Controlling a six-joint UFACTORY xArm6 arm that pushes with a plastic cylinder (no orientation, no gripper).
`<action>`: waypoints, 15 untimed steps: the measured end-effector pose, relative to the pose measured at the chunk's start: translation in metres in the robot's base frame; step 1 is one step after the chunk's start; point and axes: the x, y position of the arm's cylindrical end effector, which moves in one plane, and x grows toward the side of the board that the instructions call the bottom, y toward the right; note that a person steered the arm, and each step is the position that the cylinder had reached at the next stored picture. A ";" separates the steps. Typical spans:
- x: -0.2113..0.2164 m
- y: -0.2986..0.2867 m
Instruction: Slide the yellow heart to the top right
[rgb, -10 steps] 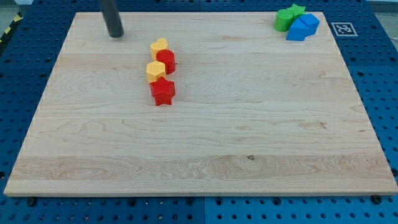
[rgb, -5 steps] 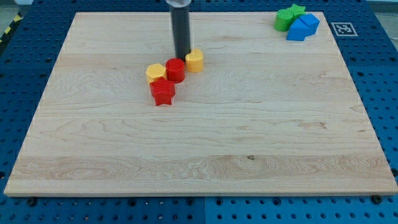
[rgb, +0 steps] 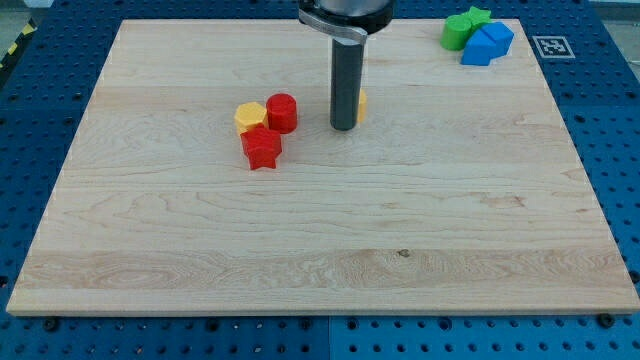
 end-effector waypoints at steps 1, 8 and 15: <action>-0.014 -0.019; -0.006 0.023; -0.115 0.109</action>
